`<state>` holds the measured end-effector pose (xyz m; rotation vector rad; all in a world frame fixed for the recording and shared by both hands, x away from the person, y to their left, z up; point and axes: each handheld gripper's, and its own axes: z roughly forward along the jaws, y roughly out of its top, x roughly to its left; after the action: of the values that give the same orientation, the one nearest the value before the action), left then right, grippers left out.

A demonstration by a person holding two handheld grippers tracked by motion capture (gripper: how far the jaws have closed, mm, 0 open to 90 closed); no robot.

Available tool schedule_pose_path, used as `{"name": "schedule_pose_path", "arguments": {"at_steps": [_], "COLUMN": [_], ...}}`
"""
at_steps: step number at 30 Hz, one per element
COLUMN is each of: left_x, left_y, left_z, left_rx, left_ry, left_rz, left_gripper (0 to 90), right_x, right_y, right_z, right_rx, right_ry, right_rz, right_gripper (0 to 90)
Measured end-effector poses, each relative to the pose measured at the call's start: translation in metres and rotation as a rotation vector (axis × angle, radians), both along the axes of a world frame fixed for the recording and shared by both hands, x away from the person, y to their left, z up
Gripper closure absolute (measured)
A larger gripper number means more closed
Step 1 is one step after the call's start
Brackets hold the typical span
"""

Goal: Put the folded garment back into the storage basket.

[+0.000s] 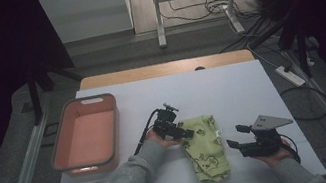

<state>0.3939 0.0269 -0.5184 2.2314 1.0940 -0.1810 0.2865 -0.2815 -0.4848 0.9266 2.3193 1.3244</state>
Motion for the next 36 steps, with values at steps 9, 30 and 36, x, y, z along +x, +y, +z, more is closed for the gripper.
{"name": "schedule_pose_path", "arguments": {"at_steps": [9, 30, 36], "left_x": [-0.005, -0.012, -0.013], "left_y": [-0.004, -0.001, 0.0], "left_z": [0.0, 0.003, 0.005], "left_rx": [-0.023, -0.067, -0.081], "left_ry": [0.016, -0.055, -0.063], "left_rz": [-0.035, -0.069, -0.072], "left_gripper": [39.7, 65.1, 65.5], "right_x": [0.0, 0.0, 0.0], "right_y": [0.0, -0.001, -0.001], "right_z": [0.0, 0.0, 0.0], "right_rx": [-0.002, -0.003, -0.002], "right_ry": [-0.001, -0.007, -0.008], "right_rz": [-0.001, -0.013, -0.016], "right_gripper": [34.0, 34.7, 34.7]}}
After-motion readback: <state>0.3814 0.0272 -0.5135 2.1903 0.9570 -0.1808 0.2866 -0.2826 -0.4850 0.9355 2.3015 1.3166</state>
